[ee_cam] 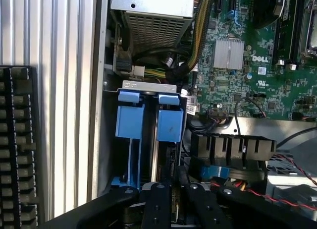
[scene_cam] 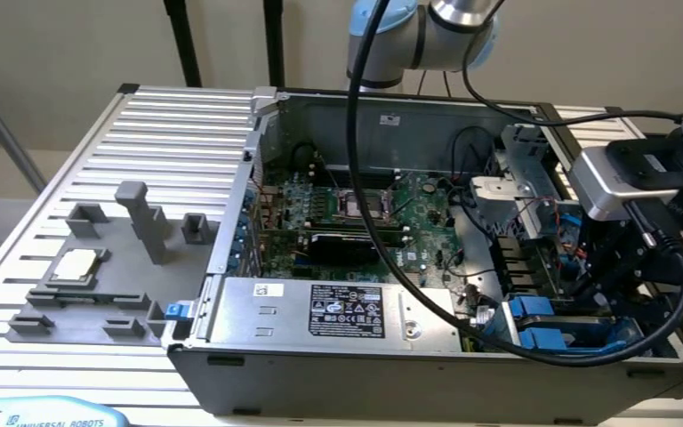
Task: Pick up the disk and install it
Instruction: 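Insert the first disk wire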
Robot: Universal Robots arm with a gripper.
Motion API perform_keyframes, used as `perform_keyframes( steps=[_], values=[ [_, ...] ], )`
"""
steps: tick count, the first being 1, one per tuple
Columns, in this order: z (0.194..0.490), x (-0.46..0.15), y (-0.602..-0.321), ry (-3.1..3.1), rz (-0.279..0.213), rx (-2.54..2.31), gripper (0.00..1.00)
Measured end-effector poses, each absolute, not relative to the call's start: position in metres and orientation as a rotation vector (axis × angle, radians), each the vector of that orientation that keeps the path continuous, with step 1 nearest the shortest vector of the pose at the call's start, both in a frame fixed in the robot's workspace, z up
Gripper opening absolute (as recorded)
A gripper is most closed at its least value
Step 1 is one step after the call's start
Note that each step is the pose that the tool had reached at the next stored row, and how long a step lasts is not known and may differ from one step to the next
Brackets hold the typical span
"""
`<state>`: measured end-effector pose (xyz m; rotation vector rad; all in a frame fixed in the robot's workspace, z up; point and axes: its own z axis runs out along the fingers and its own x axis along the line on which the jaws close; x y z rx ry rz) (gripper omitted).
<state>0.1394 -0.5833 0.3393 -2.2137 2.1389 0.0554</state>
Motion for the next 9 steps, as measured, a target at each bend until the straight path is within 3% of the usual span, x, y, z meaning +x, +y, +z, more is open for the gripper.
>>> perform_keyframes(
  steps=[9],
  values=[
    [0.3392,0.1395,-0.5826,2.223,0.049,-2.131,0.17]
  ],
)
